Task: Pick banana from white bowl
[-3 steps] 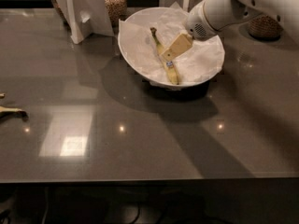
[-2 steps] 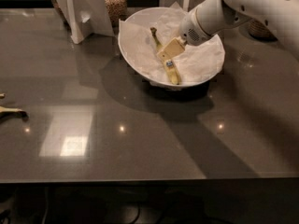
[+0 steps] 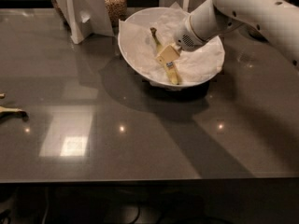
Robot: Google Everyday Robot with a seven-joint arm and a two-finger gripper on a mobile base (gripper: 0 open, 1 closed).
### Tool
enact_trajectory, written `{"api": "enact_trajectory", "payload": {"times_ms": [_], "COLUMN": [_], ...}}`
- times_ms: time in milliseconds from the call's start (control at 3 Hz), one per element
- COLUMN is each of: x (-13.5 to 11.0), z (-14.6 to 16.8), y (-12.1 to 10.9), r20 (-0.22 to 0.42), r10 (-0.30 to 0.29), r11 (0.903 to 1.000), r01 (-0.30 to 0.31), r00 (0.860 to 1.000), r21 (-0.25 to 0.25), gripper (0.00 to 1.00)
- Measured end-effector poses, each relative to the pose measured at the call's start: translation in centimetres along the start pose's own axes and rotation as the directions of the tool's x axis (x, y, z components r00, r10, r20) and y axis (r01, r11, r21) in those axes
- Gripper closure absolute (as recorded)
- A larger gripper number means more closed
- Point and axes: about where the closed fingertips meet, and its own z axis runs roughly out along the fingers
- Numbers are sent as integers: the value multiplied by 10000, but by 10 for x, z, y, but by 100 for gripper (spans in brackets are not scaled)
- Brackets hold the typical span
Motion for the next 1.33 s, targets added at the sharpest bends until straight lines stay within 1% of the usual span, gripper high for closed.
{"api": "enact_trajectory", "payload": {"times_ms": [333,1000,1333], "x": [10,30,43], "z": [0,2,10], "y": [4,3,0], "r20": [-333,-891,-1152], "r10": [242,707,1005], "r11": [9997,9972,9945], "r01": [-241,-682,-963], "r00": [9992,9935,9883], "r21": [52,307,414], "gripper": [42,44,45]}}
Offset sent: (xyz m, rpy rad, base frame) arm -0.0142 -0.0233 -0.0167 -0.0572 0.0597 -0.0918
